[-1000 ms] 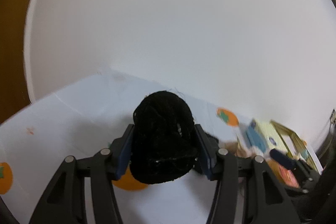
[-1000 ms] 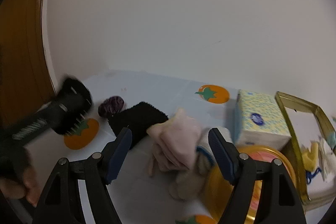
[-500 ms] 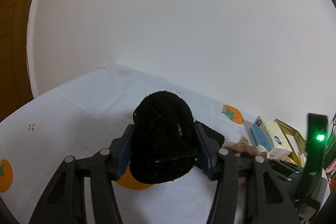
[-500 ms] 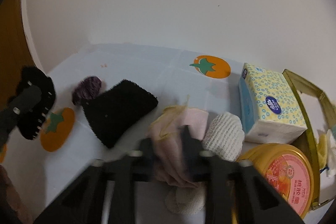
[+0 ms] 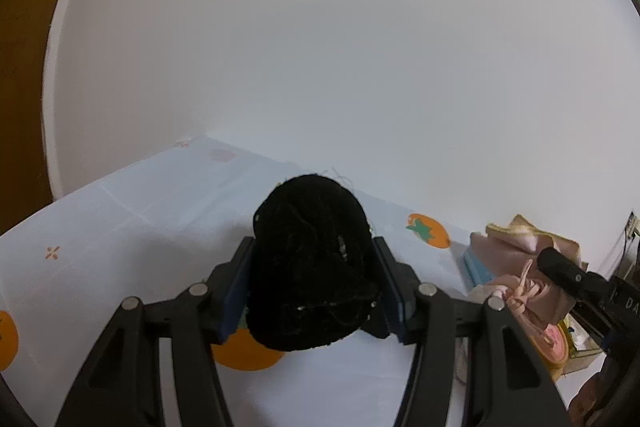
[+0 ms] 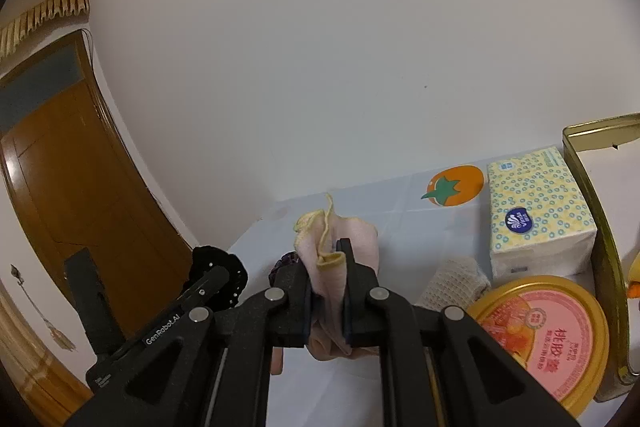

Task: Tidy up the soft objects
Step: 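Carry the black cloth with the left gripper while the right carries the pink sock to the tray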

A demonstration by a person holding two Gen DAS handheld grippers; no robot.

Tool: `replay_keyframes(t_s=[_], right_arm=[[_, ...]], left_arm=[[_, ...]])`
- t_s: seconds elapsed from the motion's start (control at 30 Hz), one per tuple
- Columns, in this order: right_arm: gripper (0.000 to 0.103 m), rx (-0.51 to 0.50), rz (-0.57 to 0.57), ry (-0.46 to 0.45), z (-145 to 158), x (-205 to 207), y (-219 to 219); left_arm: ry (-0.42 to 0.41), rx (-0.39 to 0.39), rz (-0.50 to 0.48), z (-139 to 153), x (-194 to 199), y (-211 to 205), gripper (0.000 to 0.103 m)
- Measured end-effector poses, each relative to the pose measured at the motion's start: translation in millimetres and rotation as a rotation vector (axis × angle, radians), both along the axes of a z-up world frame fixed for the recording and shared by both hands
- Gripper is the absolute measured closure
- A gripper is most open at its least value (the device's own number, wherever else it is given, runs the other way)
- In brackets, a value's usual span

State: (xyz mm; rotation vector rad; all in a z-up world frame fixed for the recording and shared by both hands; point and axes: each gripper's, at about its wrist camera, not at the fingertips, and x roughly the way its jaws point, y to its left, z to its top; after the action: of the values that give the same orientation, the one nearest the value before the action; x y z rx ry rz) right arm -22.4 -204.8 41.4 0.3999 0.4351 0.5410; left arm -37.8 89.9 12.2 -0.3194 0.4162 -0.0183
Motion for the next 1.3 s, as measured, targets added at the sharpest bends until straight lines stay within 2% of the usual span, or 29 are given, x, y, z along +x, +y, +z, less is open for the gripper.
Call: replay_keyframes(t_s=[0.17,0.23,0.3,0.43,0.63,0.7,0.87,0.9,0.93,1.0,1.1,1.17,1.2,1.3], right_arm=[[0.091,0.026,0.078,-0.017,1.3,-12.1,-6.6],[0.09,-0.006,0.1,-0.006,-2.0,-12.3,1.1],[0.09,-0.041,0.178,0.06,-12.3,-4.9,17.3],[0.09,-0.155,0.18,0.122,-23.8,-0.9,37.6],[0.089,-0.063,0.228,0.086,-18.9,-8.3,33.3],[0.089,-0.102,0.213,0.125,-25.6,-3.5,36.5],[0.088,-0.107,0.242,0.222,-40.4,15.0,42.7],[0.084,-0.119,0.24,0.232,-40.5,15.8,43.3],[0.076,-0.124,0.236,0.233,-40.8,17.2,43.7],[0.069,-0.128,0.222,0.217,-41.5,17.7,43.7],[0.069,-0.188,0.182,0.173,-38.9,13.0,47.3],[0.079,-0.223,0.163,0.157,-36.2,9.7,49.3],[0.088,-0.239,0.158,0.16,-36.2,10.1,50.2],[0.089,-0.223,0.141,0.148,-32.5,8.9,43.7]], left_arm=[[-0.027,0.009,-0.025,2.3,-1.1,-6.7,0.047],[-0.03,0.01,-0.017,2.7,-1.4,-7.5,0.044],[-0.027,0.003,-0.005,2.5,-0.6,-6.7,0.044],[-0.014,-0.022,0.015,1.6,2.9,-3.1,0.044],[-0.015,-0.014,0.009,1.6,0.3,-7.6,0.044],[-0.014,-0.014,0.007,1.4,-0.2,-7.5,0.044],[-0.01,-0.018,0.009,-0.7,1.4,-5.6,0.044],[-0.01,-0.018,0.009,-0.6,1.5,-5.8,0.044],[-0.01,-0.018,0.009,-0.6,1.7,-5.7,0.044],[-0.01,-0.018,0.008,-0.7,1.7,-5.6,0.044],[-0.011,-0.018,0.009,-0.4,0.9,-5.9,0.044],[-0.011,-0.017,0.005,-0.8,3.1,-5.7,0.044],[-0.01,-0.017,0.005,-1.1,3.4,-5.5,0.044],[-0.012,-0.02,0.003,-1.6,4.4,-4.9,0.044]])
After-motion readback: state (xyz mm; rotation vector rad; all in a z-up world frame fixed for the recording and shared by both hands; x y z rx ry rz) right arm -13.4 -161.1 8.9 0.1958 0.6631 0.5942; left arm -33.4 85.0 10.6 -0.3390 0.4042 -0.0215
